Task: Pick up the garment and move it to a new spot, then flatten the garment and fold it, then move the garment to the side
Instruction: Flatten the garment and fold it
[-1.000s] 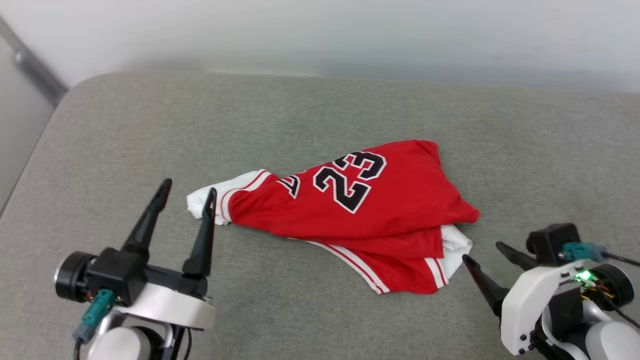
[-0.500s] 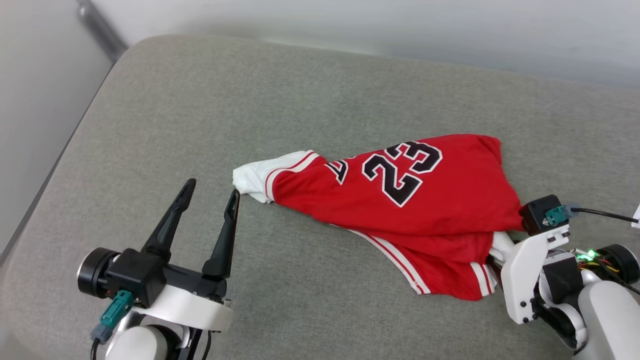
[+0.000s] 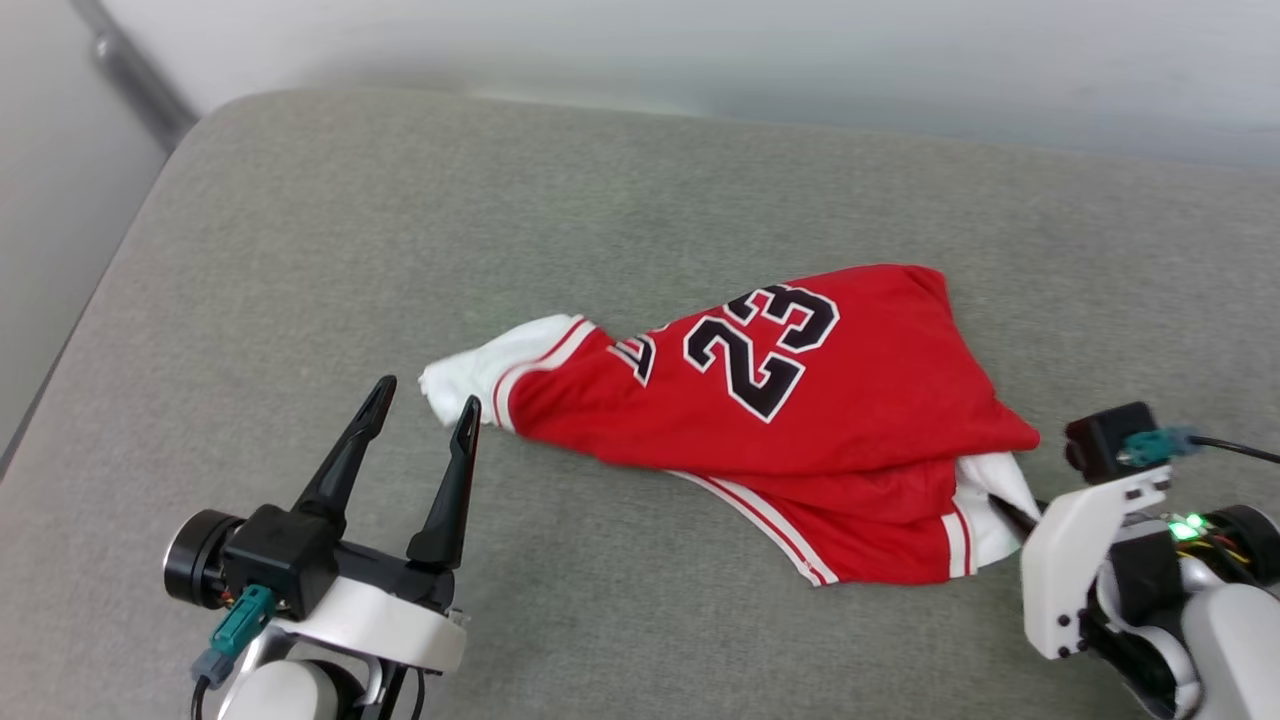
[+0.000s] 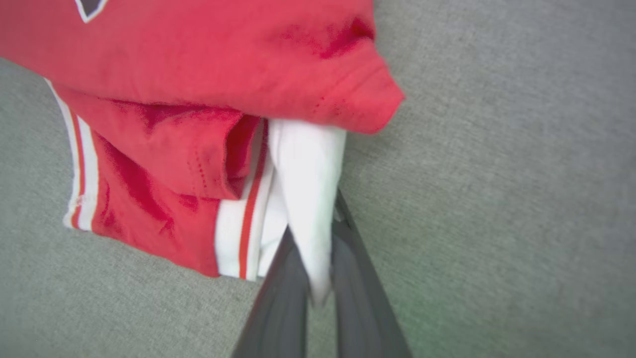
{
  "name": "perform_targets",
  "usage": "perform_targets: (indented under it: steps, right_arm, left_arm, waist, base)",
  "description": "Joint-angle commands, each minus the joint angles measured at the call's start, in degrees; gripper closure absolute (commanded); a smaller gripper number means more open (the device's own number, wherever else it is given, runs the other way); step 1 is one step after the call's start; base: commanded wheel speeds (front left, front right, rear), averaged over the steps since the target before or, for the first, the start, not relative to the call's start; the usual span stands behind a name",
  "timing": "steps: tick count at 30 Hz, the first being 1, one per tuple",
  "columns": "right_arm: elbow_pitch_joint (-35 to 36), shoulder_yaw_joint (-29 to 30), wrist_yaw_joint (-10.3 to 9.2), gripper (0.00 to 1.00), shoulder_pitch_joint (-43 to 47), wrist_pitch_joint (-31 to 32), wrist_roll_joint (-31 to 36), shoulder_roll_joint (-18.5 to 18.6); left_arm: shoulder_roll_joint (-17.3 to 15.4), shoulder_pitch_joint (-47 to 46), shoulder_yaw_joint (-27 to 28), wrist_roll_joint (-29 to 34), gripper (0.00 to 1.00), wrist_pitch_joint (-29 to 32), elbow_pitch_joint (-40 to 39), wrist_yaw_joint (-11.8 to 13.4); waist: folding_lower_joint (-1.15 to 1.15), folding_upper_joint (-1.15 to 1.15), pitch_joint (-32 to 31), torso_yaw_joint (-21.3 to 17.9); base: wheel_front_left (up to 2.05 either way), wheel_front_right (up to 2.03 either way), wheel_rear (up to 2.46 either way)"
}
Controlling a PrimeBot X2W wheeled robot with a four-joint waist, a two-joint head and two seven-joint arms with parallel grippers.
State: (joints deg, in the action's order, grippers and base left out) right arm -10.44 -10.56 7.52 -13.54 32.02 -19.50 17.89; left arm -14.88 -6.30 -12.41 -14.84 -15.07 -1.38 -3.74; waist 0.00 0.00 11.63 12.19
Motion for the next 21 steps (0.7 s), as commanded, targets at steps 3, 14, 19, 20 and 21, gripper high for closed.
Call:
perform_targets:
  steps: [3,14,19,20,21]
  right_arm:
    - [4.5,3.7,-0.06,1.0,3.1,0.6,-2.3,-0.3]
    - [12.5,26.1,-0.04,1.0,13.1,6.5,-2.0,-6.5]
    - [7.6,28.0,-0.05,1.0,15.8,7.1,3.0,-6.4]
    - [6.7,27.6,-0.05,1.0,16.0,6.6,3.3,-6.7]
    - [5.9,27.2,-0.05,1.0,15.8,6.0,3.5,-6.8]
  left_arm:
    - [0.2,1.0,0.9,0.3,0.0,-0.1,0.4,-0.4]
    - [0.4,1.4,2.2,0.9,0.0,-0.1,0.8,-1.5]
    - [0.5,0.6,1.5,1.0,0.0,-0.1,1.8,-2.1]
    - [0.5,0.6,1.5,0.9,0.0,-0.1,1.9,-2.1]
    - [0.6,0.7,1.6,0.8,0.0,-0.1,2.1,-2.2]
  waist:
    - [0.0,0.0,-1.7,-3.2]
    - [0.0,0.0,-2.4,-8.6]
    - [0.0,0.0,-1.9,-9.0]
    - [0.0,0.0,-1.9,-9.1]
    - [0.0,0.0,-1.9,-9.2]
  base:
    - [0.0,0.0,0.0]
    - [0.0,0.0,0.0]
    - [0.0,0.0,0.0]
    - [0.0,0.0,0.0]
    - [0.0,0.0,0.0]
